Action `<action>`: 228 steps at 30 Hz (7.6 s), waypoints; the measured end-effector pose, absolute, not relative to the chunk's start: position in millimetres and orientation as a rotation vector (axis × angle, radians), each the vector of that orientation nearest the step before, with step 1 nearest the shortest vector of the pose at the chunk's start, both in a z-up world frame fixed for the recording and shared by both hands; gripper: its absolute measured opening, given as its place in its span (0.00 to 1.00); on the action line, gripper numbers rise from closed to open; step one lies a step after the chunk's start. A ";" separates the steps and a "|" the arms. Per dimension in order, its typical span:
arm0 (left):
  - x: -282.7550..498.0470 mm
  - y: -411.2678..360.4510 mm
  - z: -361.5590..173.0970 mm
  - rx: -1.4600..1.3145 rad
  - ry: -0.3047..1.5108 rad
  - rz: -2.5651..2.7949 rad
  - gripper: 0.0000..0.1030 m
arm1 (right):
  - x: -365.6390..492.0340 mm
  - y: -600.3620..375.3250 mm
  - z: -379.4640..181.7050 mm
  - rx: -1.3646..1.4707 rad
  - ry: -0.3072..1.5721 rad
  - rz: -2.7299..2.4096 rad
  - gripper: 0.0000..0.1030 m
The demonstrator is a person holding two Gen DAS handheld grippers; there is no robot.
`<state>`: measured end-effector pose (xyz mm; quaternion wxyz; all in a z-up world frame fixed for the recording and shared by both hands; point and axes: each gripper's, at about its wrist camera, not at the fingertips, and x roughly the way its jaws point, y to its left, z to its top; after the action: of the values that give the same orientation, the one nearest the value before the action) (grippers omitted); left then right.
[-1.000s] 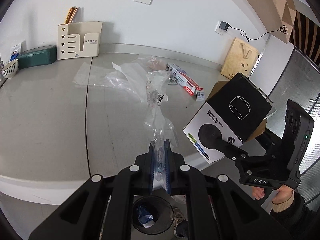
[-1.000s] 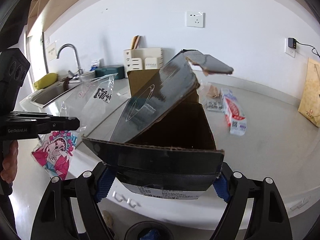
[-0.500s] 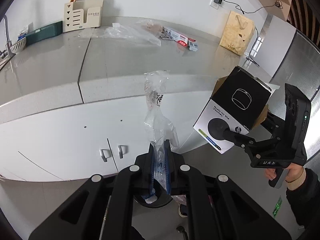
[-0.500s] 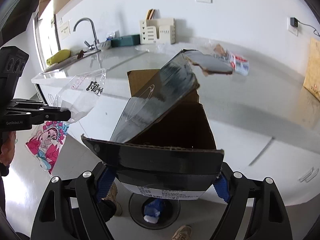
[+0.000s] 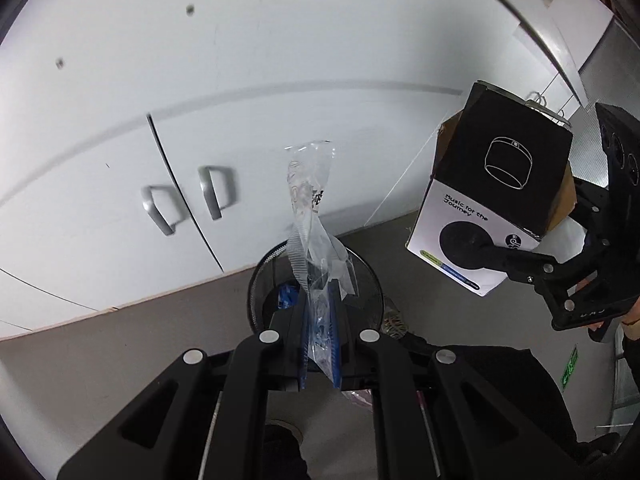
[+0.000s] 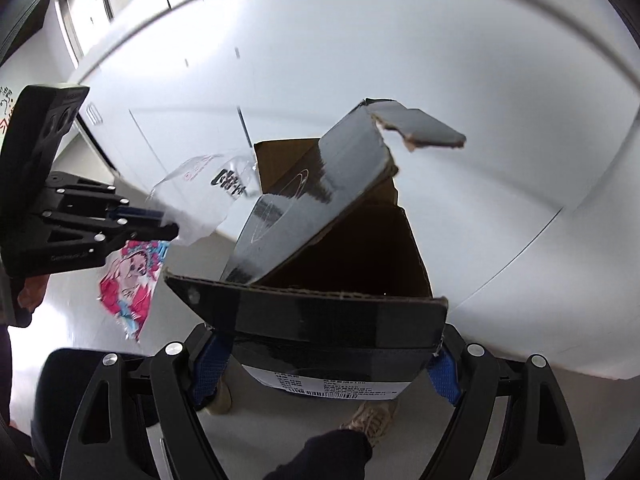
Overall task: Collect trash
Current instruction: 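Release the speaker box from the right tool while the left tool drops the wrapper, then raise both tools back up to the counter toward the Colgate toothpaste box, then grasp the Colgate toothpaste box with the right tool while the left tool grasps a clear wrapper, then carry the toothpaste box and clear wrapper down over the mesh wastebasket with both tools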
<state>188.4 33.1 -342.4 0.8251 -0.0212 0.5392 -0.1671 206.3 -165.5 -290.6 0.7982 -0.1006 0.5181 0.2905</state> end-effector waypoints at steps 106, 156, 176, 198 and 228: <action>447.8 82.1 -61.8 -0.230 0.904 -0.438 0.96 | 410.1 -233.5 -25.2 -0.088 0.807 0.561 0.97; 468.8 89.5 -60.1 -0.386 0.796 -0.568 0.04 | 539.8 -223.0 -68.9 -0.075 0.911 0.226 0.48; 446.7 119.2 -99.9 -0.512 0.977 -0.463 0.51 | 480.3 -225.5 -30.0 -0.103 0.843 0.265 0.48; 433.5 117.7 -75.0 -0.657 0.903 -0.648 0.02 | 450.4 -239.3 -28.9 -0.104 0.826 0.301 0.48; 503.1 120.1 -98.9 -0.690 1.103 -0.435 0.36 | 446.4 -242.2 -34.6 -0.107 0.831 0.324 0.48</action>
<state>503.1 120.1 -98.9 0.7737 -0.3186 0.5094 -0.2010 446.4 -242.2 -34.6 0.9008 -0.0515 0.4016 0.1568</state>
